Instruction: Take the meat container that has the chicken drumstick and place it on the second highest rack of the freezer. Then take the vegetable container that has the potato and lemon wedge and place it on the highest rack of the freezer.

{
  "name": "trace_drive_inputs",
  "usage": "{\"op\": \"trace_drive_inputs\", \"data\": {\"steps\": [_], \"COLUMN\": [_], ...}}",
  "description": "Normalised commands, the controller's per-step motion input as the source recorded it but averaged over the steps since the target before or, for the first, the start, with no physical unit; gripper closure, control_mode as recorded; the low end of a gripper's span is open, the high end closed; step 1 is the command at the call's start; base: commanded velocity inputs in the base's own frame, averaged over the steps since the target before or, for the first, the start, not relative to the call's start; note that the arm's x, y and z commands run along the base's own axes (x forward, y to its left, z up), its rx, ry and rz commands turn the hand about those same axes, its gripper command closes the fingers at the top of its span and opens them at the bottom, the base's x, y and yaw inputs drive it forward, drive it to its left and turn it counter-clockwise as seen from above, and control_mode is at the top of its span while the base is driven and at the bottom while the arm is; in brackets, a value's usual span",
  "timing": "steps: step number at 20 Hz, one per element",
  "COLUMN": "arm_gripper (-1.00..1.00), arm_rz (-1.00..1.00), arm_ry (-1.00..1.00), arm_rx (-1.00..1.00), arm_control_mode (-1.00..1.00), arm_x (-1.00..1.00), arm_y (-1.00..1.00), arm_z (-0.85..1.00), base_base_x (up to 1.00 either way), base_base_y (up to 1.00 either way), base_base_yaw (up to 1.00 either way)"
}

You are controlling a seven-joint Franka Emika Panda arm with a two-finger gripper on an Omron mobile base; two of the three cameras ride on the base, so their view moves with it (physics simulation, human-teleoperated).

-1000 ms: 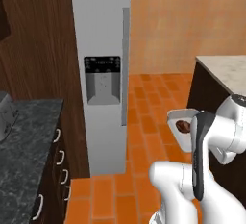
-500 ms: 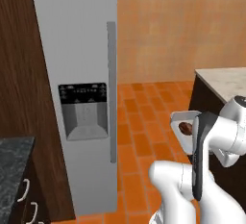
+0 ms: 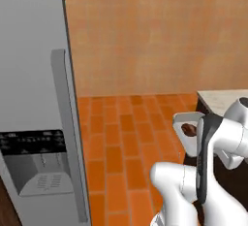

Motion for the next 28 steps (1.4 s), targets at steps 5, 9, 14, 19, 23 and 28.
{"op": "trace_drive_inputs", "data": {"steps": [5, 9, 14, 19, 23, 28], "arm_gripper": [1.00, 1.00, 1.00, 1.00, 1.00, 1.00], "arm_rz": [0.00, 0.00, 0.00, 0.00, 0.00, 0.00], "arm_ry": [0.00, 0.00, 0.00, 0.00, 0.00, 0.00], "arm_rx": [0.00, 0.00, 0.00, 0.00, 0.00, 0.00], "arm_control_mode": [1.00, 1.00, 1.00, 1.00, 1.00, 1.00], "arm_x": [0.00, 0.00, 0.00, 0.00, 0.00, 0.00], "arm_y": [0.00, 0.00, 0.00, 0.00, 0.00, 0.00], "arm_z": [0.00, 0.00, 0.00, 0.00, 0.00, 0.00], "base_base_x": [1.00, 1.00, 1.00, 1.00, 0.38, -0.01], "base_base_y": [-0.20, -0.14, -0.18, -0.25, -0.11, 0.00], "base_base_yaw": [0.05, 0.01, 0.02, 0.03, 0.68, 1.00]}}
